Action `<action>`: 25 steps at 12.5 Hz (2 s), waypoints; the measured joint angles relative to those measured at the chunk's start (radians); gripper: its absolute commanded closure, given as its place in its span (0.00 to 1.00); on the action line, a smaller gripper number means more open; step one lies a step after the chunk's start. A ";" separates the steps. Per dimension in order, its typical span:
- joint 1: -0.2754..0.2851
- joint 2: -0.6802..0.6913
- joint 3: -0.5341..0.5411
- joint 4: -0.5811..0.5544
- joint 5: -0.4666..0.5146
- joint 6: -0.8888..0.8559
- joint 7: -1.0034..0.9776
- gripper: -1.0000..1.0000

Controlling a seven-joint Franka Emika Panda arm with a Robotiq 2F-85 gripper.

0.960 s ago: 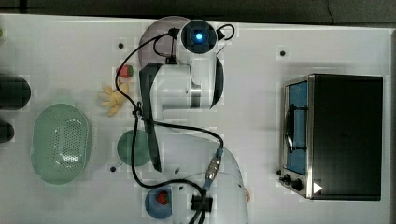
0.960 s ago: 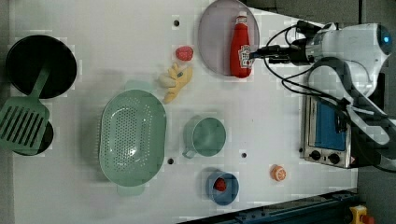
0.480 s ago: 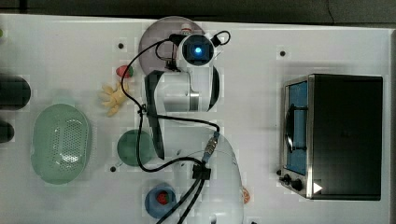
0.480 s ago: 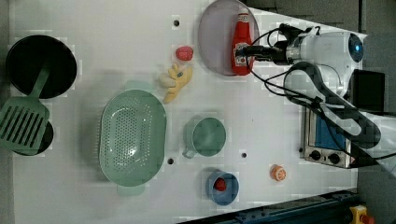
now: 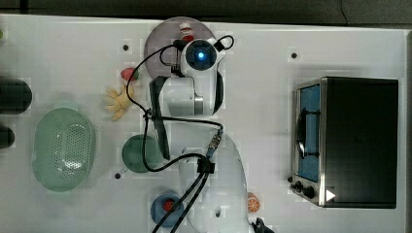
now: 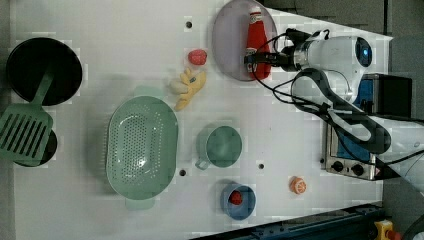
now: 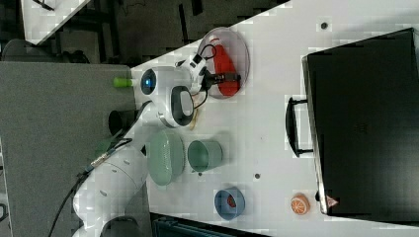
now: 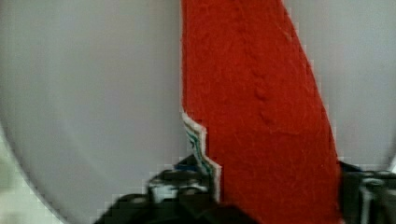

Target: Pick ketchup from plate and place it on table.

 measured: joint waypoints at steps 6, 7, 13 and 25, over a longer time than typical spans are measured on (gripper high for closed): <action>-0.004 -0.046 0.000 0.000 0.006 -0.032 -0.001 0.37; -0.003 -0.074 -0.004 -0.008 0.010 -0.045 0.005 0.37; -0.009 -0.322 -0.001 0.002 0.012 -0.300 0.070 0.37; -0.043 -0.805 -0.072 -0.433 0.013 -0.481 0.220 0.37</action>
